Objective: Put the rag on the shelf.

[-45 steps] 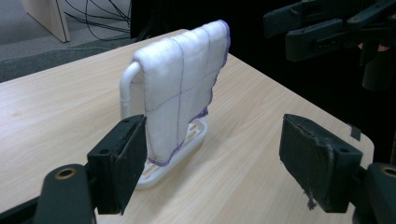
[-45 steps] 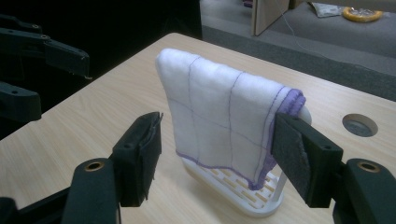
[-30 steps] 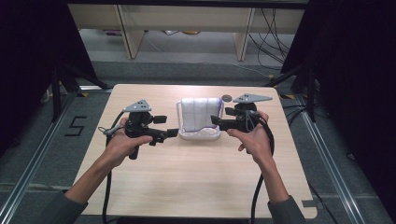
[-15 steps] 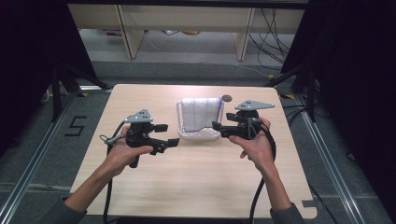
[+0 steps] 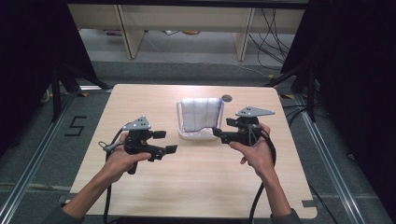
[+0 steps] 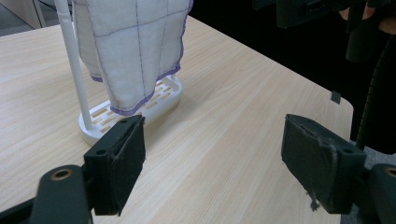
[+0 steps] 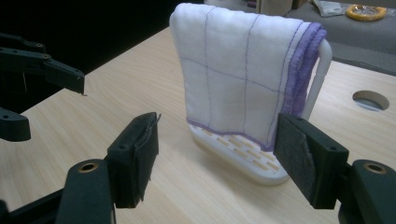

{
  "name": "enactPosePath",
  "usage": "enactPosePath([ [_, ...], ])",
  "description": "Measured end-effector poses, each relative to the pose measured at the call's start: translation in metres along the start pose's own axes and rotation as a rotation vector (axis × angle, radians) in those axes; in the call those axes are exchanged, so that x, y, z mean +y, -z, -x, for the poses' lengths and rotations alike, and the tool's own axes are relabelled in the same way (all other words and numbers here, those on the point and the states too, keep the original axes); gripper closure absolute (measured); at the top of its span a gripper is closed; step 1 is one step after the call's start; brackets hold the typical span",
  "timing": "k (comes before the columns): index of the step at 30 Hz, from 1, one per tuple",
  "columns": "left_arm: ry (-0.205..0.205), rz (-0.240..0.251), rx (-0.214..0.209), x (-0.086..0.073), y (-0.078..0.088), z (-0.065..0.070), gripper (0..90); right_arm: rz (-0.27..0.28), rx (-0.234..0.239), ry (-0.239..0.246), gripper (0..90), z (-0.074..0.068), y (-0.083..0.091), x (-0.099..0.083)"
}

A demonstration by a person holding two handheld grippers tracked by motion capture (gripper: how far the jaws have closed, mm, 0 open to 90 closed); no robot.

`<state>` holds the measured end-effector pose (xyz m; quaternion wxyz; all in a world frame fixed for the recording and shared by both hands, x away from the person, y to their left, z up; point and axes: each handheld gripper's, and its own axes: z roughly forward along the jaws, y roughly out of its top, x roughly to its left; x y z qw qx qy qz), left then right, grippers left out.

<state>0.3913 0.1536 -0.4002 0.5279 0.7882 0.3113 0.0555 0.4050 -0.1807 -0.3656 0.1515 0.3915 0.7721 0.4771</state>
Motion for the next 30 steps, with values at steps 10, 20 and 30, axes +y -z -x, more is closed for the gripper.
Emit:
enactPosePath([
  [10, -0.008, -0.012, -0.008, -0.012, -0.004, -0.001, 21.4, -0.013, 0.013, -0.023, 31.1, -0.001, -0.003, -0.009],
  [20, -0.029, -0.035, 0.001, -0.022, -0.007, 0.004, 20.2, -0.004, 0.028, -0.009, 30.1, -0.001, -0.003, -0.017],
  [30, -0.019, -0.043, -0.009, -0.039, -0.007, 0.006, 17.5, -0.042, 0.056, -0.007, 27.3, -0.007, -0.006, -0.03],
])
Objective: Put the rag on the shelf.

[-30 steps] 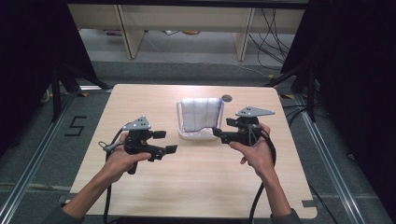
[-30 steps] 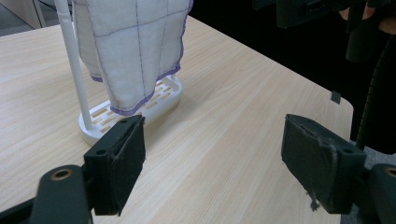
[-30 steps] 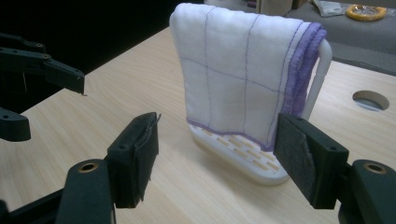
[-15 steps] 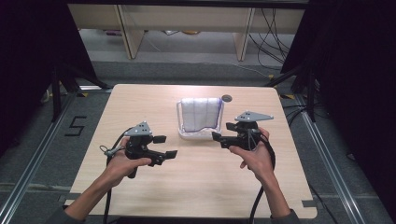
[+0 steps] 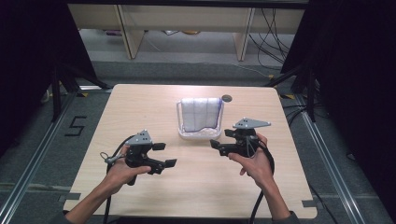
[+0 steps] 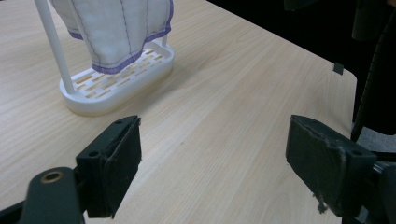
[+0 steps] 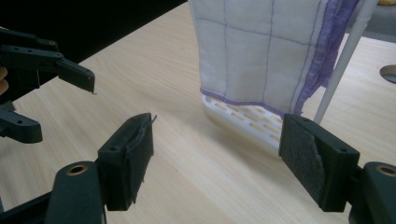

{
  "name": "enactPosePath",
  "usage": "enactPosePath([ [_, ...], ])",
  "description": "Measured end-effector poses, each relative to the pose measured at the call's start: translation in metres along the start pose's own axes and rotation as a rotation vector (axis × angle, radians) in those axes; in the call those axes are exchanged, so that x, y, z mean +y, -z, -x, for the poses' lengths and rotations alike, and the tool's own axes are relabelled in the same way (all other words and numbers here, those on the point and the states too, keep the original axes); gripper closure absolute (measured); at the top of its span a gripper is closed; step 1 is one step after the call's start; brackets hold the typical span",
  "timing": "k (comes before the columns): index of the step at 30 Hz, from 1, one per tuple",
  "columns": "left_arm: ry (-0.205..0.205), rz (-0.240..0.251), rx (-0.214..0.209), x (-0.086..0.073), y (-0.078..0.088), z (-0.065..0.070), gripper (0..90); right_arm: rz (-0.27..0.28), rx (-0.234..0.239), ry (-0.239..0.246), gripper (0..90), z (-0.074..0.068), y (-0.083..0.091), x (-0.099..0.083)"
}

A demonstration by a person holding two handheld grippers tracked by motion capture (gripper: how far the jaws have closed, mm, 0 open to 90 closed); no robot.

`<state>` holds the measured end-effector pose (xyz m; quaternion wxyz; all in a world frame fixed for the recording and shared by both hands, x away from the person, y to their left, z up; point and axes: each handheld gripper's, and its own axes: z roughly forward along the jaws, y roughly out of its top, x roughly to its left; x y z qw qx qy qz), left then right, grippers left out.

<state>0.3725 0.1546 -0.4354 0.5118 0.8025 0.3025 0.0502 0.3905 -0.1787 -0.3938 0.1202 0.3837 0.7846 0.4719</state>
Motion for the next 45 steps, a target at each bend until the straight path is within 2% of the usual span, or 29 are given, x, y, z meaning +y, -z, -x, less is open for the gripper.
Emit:
enactPosePath([
  [1, 0.001, 0.006, -0.011, -0.002, -0.001, 0.0, 17.2, -0.011, -0.01, 0.011, 27.0, -0.001, 0.0, -0.002],
  [2, -0.003, 0.001, -0.013, -0.005, -0.001, 0.001, 17.0, -0.014, -0.005, 0.0, 27.0, -0.002, 0.0, -0.003],
  [4, -0.004, -0.002, -0.001, -0.008, -0.001, 0.003, 16.6, -0.014, -0.009, -0.005, 26.9, -0.003, -0.001, -0.004],
  [5, -0.016, -0.008, -0.006, -0.011, 0.0, 0.004, 16.0, -0.02, -0.009, 0.012, 26.5, -0.005, -0.003, -0.006],
  [6, -0.018, -0.011, -0.009, -0.013, 0.0, 0.005, 15.6, -0.026, 0.002, -0.003, 26.4, -0.007, -0.004, -0.006],
  [8, -0.015, -0.016, -0.013, -0.017, 0.0, 0.006, 15.7, -0.019, -0.003, 0.02, 26.4, -0.008, -0.006, -0.009],
  [14, -0.009, -0.027, -0.023, -0.027, 0.0, 0.008, 15.5, -0.032, 0.001, 0.025, 26.4, -0.013, -0.006, -0.015],
  [15, 0.001, -0.028, -0.024, -0.029, 0.0, 0.009, 15.5, -0.04, 0.004, 0.031, 26.4, -0.013, -0.006, -0.018],
  [18, -0.014, -0.038, -0.037, -0.035, 0.003, 0.01, 15.4, -0.045, -0.001, 0.023, 26.4, -0.015, -0.007, -0.023],
  [21, -0.008, -0.033, -0.033, -0.039, 0.005, 0.012, 15.4, -0.056, 0.007, 0.023, 26.4, -0.015, -0.006, -0.027],
  [25, -0.034, -0.039, -0.029, -0.042, 0.007, 0.015, 15.4, -0.066, 0.005, 0.015, 26.4, -0.017, -0.006, -0.034],
  [27, -0.038, -0.052, -0.029, -0.043, 0.008, 0.016, 15.4, -0.058, 0.002, 0.012, 26.4, -0.019, -0.008, -0.039],
  [28, -0.041, -0.049, -0.031, -0.045, 0.007, 0.017, 15.4, -0.073, 0.002, 0.019, 26.2, -0.018, -0.007, -0.039],
  [30, -0.034, -0.041, -0.03, -0.046, 0.006, 0.019, 15.4, -0.074, 0.009, 0.002, 26.0, -0.021, -0.007, -0.041],
  [31, -0.038, -0.034, -0.031, -0.049, 0.005, 0.019, 15.4, -0.065, 0.022, 0.022, 25.6, -0.019, -0.009, -0.043],
  [32, -0.047, -0.056, -0.023, -0.049, 0.007, 0.02, 15.4, -0.067, 0.009, 0.01, 25.2, -0.023, -0.009, -0.044],
  [33, -0.061, -0.07, -0.013, -0.05, 0.007, 0.02, 15.4, -0.068, 0.015, 0.034, 24.9, -0.021, -0.008, -0.045],
  [34, -0.048, -0.048, -0.027, -0.053, 0.006, 0.021, 15.4, -0.071, 0.012, 0.036, 24.5, -0.023, -0.008, -0.046],
  [35, -0.048, -0.051, -0.026, -0.054, 0.007, 0.021, 15.4, -0.058, 0.031, 0.037, 24.4, -0.023, -0.01, -0.048],
  [38, -0.053, -0.063, -0.024, -0.058, 0.008, 0.022, 15.5, -0.069, 0.018, 0.026, 24.1, -0.028, -0.009, -0.053],
  [41, -0.07, -0.072, -0.031, -0.064, 0.008, 0.024, 15.5, -0.068, 0.033, 0.039, 23.8, -0.03, -0.01, -0.061],
  [42, -0.082, -0.087, -0.022, -0.065, 0.01, 0.024, 15.5, -0.088, 0.028, 0.019, 23.8, -0.033, -0.008, -0.063],
  [45, -0.087, -0.08, -0.021, -0.069, 0.01, 0.025, 15.5, -0.077, 0.035, 0.038, 23.6, -0.032, -0.009, -0.07],
])
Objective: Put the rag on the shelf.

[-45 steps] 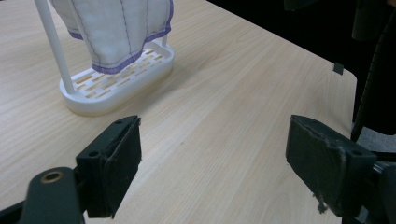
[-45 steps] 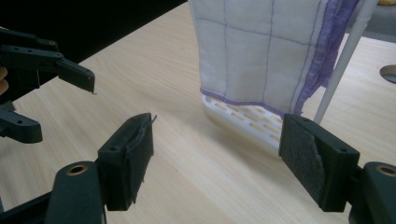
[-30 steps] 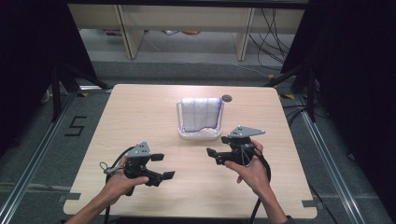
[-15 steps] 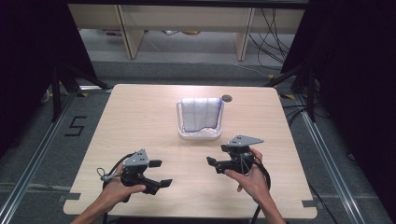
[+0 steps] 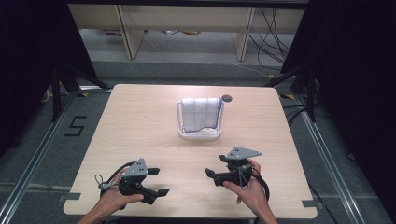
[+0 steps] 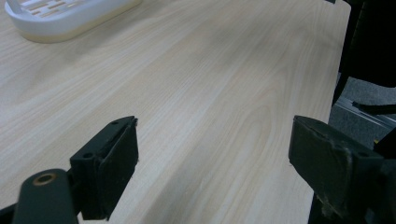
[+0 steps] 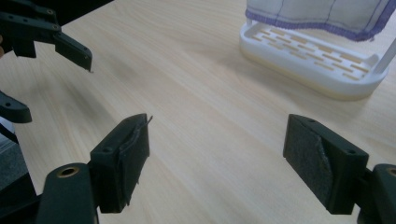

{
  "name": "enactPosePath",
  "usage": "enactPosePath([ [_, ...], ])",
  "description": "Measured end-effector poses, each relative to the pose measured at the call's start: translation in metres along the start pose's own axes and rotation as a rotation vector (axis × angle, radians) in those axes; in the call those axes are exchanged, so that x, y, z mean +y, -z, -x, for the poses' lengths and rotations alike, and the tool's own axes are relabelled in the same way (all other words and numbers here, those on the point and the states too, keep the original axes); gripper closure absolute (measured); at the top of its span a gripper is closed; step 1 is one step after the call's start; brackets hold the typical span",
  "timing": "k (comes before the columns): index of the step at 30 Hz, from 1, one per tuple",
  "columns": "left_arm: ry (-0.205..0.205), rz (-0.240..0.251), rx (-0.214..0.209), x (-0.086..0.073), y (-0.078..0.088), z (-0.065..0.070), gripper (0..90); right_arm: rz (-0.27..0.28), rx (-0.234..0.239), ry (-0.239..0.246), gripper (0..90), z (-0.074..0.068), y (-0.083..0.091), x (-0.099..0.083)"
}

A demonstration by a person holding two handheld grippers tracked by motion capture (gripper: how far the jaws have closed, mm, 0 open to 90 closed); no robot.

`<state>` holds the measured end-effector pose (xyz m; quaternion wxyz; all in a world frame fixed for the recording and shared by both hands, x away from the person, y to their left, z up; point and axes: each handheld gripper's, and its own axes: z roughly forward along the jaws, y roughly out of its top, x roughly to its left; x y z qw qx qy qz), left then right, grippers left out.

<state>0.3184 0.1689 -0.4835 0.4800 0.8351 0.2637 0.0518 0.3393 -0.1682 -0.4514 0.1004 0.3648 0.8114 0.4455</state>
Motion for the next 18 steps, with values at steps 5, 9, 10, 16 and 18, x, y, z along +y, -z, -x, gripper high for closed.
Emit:
enactPosePath([
  [5, 0.0, -0.011, -0.001, -0.006, 0.001, 0.003, 15.5, -0.023, -0.018, -0.002, 21.9, -0.004, 0.002, -0.012],
  [9, -0.023, -0.038, 0.014, -0.011, 0.005, 0.004, 15.5, -0.053, -0.024, -0.007, 19.9, -0.008, 0.003, -0.021],
  [10, 0.002, -0.009, 0.008, -0.013, 0.004, 0.006, 15.5, -0.051, -0.025, 0.016, 19.6, -0.007, 0.003, -0.022],
  [16, 0.008, -0.032, 0.032, -0.021, 0.006, 0.008, 15.6, -0.092, -0.047, 0.051, 18.6, -0.012, 0.003, -0.032],
  [18, 0.008, -0.035, 0.037, -0.023, 0.006, 0.008, 15.6, -0.095, -0.061, 0.055, 18.6, -0.013, 0.003, -0.034],
])
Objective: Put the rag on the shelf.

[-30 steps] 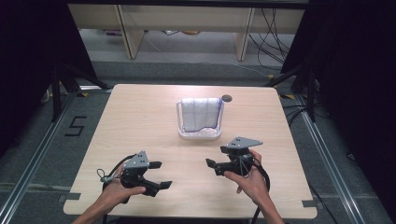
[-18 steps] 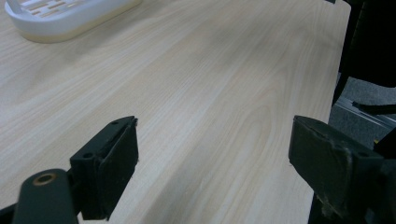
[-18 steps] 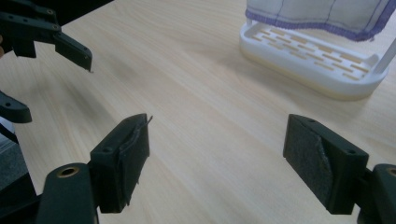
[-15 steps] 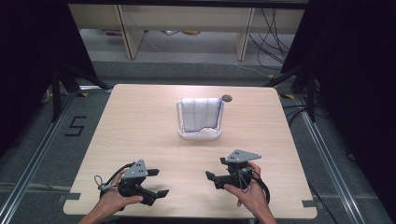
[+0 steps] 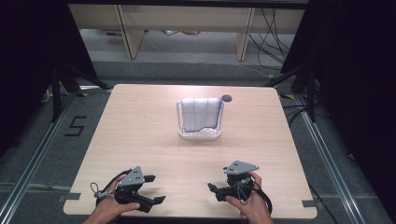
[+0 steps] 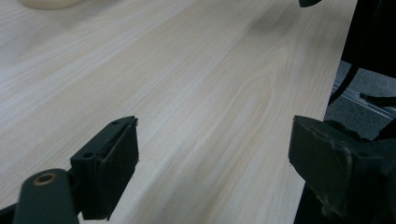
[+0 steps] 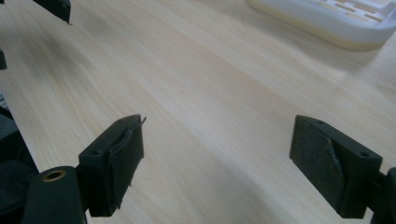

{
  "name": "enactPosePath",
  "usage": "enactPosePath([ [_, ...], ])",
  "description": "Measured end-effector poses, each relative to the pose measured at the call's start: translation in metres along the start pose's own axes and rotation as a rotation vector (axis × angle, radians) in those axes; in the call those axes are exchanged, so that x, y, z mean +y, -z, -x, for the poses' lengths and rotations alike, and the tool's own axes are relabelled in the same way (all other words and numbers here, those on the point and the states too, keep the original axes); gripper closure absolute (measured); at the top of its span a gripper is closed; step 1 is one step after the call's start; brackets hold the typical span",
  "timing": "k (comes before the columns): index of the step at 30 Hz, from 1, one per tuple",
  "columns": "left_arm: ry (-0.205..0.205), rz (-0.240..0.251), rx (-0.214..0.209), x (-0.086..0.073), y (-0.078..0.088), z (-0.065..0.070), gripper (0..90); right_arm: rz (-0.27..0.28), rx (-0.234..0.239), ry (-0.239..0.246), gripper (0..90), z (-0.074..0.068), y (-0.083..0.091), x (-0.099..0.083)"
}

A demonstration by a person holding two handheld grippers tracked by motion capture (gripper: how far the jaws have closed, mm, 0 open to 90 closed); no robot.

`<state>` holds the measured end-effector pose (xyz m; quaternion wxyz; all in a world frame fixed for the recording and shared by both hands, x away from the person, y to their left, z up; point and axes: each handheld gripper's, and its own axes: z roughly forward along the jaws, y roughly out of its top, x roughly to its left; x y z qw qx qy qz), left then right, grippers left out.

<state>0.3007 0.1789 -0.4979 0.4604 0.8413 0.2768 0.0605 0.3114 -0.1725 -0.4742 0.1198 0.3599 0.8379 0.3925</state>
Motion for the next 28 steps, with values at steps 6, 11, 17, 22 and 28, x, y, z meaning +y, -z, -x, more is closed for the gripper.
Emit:
enactPosePath([
  [6, 0.011, -0.007, 0.012, -0.004, 0.003, -0.001, 15.6, -0.03, -0.004, -0.006, 18.4, -0.007, 0.003, -0.011],
  [11, 0.019, -0.007, 0.009, -0.004, 0.003, 0.001, 15.6, -0.035, -0.022, -0.024, 18.9, -0.004, 0.005, -0.017],
  [17, 0.011, 0.004, 0.024, -0.005, 0.002, -0.001, 15.6, -0.025, -0.029, -0.034, 18.9, -0.002, 0.007, -0.019],
  [22, 0.024, 0.006, 0.03, -0.005, 0.002, -0.002, 15.6, -0.025, -0.039, -0.041, 18.9, -0.001, 0.007, -0.02],
  [28, 0.037, 0.005, 0.034, -0.005, 0.002, -0.003, 15.6, -0.022, -0.04, -0.032, 18.9, 0.001, 0.006, -0.02],
])
